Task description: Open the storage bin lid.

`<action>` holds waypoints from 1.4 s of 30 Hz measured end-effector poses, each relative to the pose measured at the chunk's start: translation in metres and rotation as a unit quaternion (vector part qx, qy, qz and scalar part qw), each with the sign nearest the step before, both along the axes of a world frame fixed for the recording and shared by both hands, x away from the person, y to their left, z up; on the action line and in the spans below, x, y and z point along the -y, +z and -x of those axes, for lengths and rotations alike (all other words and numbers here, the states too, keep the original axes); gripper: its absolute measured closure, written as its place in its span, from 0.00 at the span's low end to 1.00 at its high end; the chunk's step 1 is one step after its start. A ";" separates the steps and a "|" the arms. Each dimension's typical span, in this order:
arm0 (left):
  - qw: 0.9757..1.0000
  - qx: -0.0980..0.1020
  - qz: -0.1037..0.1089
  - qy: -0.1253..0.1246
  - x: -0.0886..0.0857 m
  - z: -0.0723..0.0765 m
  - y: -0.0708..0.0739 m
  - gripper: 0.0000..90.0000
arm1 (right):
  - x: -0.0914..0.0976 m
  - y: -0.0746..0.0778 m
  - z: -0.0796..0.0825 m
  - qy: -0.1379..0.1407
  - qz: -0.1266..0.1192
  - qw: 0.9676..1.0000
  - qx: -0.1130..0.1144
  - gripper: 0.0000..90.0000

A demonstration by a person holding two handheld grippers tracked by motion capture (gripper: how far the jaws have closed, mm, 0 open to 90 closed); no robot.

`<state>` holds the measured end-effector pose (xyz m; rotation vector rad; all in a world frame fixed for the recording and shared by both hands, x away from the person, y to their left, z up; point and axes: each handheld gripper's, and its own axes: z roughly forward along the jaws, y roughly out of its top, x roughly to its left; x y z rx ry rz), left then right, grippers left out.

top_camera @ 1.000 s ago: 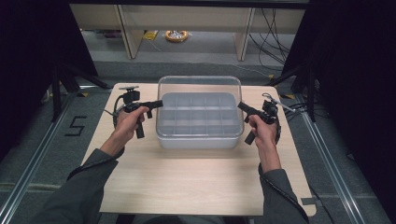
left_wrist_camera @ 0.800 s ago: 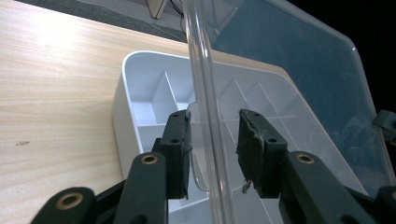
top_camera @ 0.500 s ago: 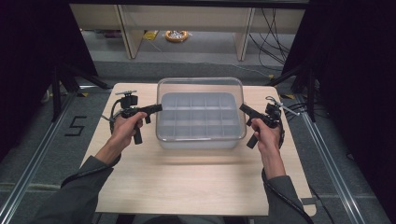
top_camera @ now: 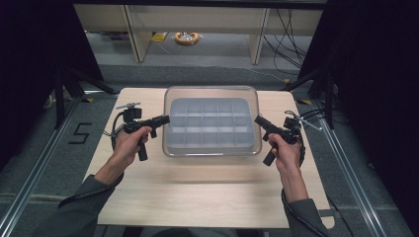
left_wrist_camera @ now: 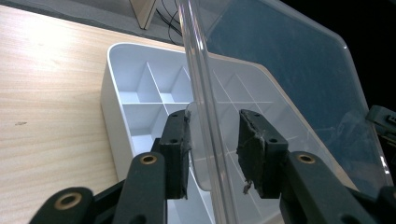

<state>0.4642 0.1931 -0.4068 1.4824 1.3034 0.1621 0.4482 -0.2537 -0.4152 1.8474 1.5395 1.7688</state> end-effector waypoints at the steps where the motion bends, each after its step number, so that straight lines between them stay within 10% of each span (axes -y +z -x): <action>1: 1.000 0.000 0.004 -0.001 0.000 0.001 -0.001 0.70 | 0.000 -0.001 0.002 0.002 -0.008 1.000 -0.003 0.79; 11: 1.000 0.003 0.001 -0.006 -0.003 0.015 -0.009 0.70 | -0.001 -0.001 0.019 0.012 0.029 0.999 0.022 0.79; 42: 0.999 -0.005 -0.026 -0.047 -0.010 0.070 -0.043 0.70 | -0.002 -0.032 0.083 0.031 0.025 0.999 0.015 0.79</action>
